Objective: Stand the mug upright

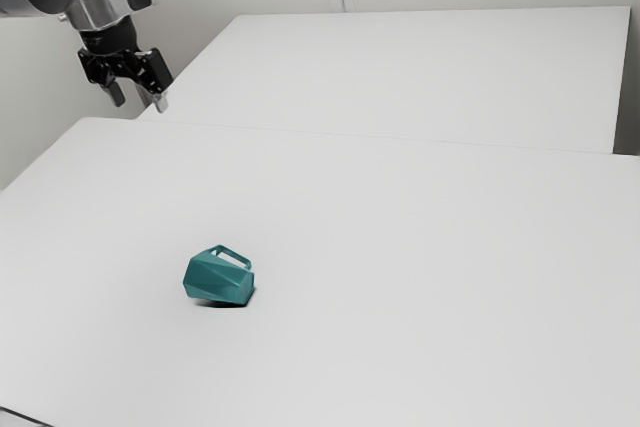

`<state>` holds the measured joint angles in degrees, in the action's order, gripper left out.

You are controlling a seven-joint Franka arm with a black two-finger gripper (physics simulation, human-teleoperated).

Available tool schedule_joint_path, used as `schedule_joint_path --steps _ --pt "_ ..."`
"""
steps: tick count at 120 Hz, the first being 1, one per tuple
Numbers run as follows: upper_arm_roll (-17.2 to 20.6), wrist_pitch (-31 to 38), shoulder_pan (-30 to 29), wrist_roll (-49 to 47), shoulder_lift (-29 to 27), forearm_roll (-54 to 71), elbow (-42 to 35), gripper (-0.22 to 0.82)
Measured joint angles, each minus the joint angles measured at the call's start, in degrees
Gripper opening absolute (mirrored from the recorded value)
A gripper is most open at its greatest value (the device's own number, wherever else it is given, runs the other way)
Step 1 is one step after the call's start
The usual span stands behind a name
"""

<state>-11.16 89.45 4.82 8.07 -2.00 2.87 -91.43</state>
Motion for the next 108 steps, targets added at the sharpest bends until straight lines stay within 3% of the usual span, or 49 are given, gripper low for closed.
schedule_joint_path --steps 31,57,108 --pt "-0.01 0.05 0.34 -1.24 -0.04 -0.78 0.0 0.6" --pt "-0.06 0.9 -2.61 -1.0 0.01 -2.94 -1.68 0.6" --pt "-0.36 9.95 -12.48 9.46 -0.56 -23.49 -16.09 0.6"
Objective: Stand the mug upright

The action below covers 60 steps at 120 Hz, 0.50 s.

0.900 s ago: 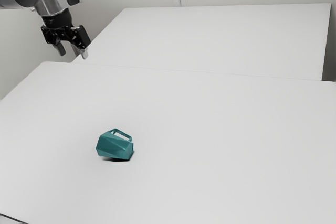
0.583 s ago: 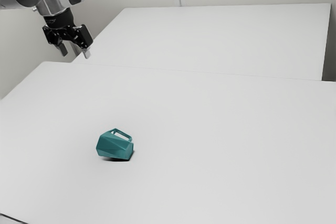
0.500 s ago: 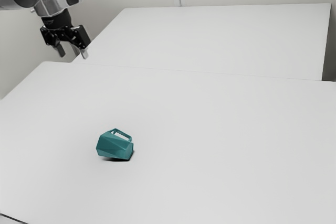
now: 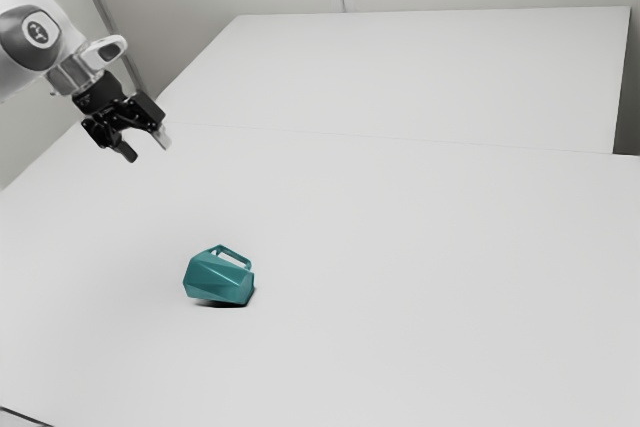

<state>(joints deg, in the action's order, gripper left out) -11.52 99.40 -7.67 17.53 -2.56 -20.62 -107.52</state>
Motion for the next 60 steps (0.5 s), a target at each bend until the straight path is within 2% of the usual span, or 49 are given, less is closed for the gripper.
schedule_joint_path --steps 29,60 --pt "0.0 4.17 -0.66 6.27 -1.04 -8.14 -9.05 0.6" --pt "0.27 6.33 -3.29 10.83 -3.49 -10.88 -15.72 0.6"
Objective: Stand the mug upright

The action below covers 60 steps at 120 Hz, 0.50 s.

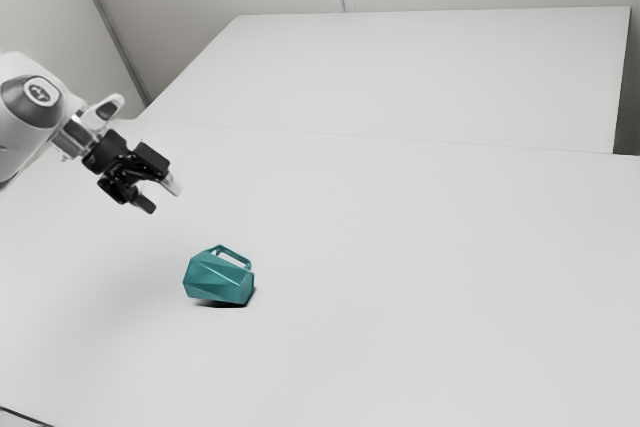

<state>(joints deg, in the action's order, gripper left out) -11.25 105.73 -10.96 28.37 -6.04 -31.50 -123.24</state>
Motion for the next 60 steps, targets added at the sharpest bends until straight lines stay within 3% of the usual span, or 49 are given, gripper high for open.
schedule_joint_path --steps 60 --pt "0.09 7.26 -0.67 6.55 0.2 -5.74 -9.75 0.6"
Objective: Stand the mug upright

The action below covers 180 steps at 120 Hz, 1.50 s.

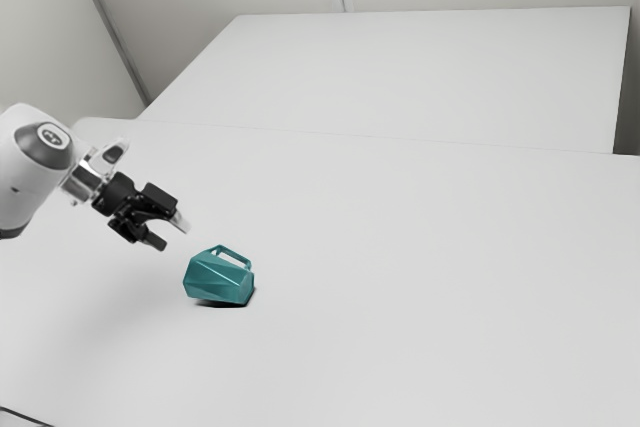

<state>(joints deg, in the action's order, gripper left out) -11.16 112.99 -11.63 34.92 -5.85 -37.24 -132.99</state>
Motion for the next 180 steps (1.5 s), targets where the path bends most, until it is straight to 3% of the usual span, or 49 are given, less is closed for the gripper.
schedule_joint_path --steps 65,164,180 --pt "0.0 4.21 -1.14 10.08 7.21 -7.37 -0.09 0.6" --pt "1.03 2.32 -0.99 21.68 10.57 -18.28 -2.55 0.6" --pt "1.6 2.38 -0.69 23.04 10.82 -18.8 -2.55 0.54"
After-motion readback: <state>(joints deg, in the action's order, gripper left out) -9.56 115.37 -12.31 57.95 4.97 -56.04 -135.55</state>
